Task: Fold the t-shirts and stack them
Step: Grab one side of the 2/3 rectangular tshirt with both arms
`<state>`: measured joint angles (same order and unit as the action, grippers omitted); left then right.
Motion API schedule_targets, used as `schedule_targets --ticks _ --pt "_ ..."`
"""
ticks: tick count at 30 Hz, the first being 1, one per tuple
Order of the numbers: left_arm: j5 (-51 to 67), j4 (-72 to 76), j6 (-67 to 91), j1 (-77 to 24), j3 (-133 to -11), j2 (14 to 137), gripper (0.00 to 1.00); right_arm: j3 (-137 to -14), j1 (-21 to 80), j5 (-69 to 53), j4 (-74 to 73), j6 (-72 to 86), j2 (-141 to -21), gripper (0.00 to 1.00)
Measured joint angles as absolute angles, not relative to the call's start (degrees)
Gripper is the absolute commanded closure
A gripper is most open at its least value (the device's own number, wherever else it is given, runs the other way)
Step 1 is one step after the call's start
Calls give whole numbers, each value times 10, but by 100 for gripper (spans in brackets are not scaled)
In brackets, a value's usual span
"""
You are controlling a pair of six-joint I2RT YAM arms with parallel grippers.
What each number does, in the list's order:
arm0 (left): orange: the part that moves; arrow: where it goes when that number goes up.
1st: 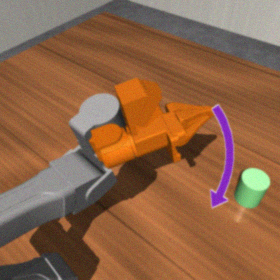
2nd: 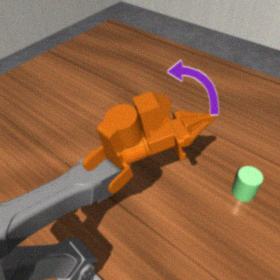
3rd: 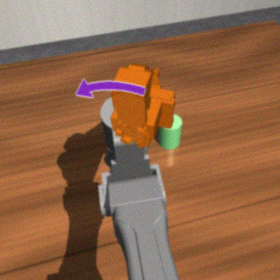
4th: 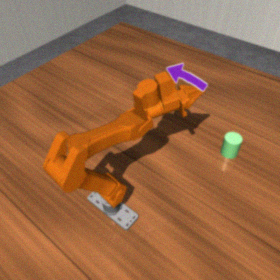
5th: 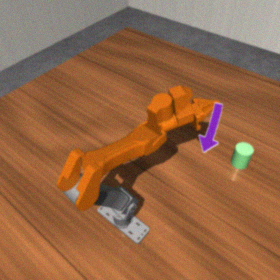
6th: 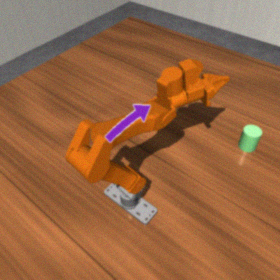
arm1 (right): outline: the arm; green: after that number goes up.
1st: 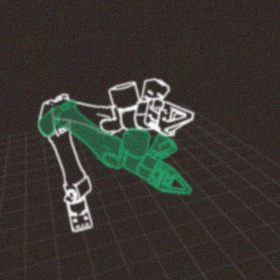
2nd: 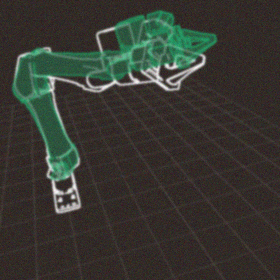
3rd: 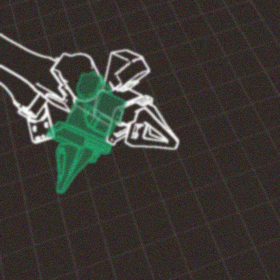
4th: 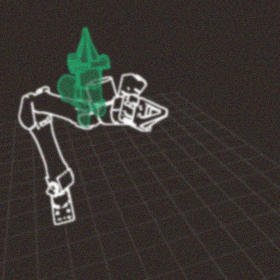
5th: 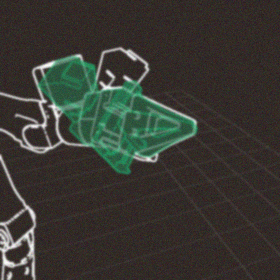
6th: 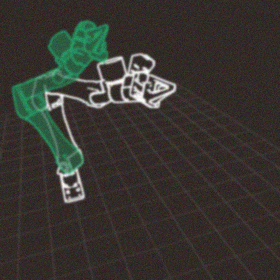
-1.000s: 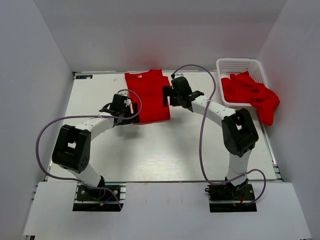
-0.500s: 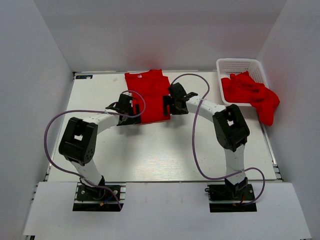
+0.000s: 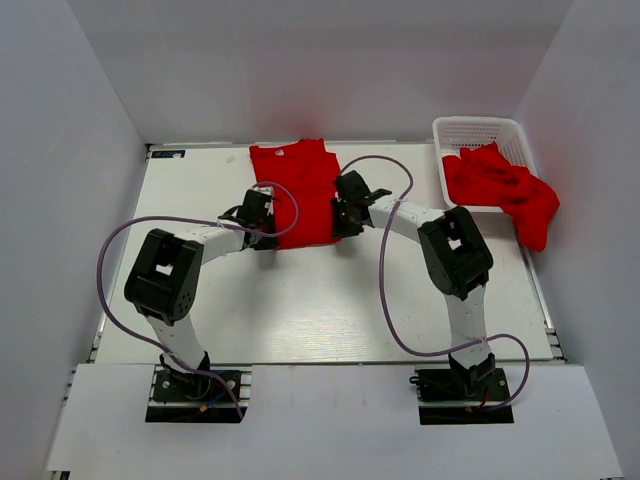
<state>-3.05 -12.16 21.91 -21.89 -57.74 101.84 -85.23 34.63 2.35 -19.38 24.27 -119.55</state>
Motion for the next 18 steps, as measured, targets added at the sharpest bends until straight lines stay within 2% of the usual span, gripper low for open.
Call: schedule_targets --ticks 2,3,4,10,18 --pt "-21 -114 218 -219 -577 1023 99 -850 347 11 -189 245 -1195 86" --pt "-17 -112 219 -220 -577 1023 100 -848 347 8 -185 247 -1195 97" --pt "-15 -111 216 -221 -576 1023 100 -845 347 5 -180 251 -1195 100" --pt "-5 -117 216 -226 -528 974 100 -785 346 -8 -162 258 -1155 100" --pt "43 -186 224 -258 -463 782 100 -679 357 -47 -213 255 -1010 100"
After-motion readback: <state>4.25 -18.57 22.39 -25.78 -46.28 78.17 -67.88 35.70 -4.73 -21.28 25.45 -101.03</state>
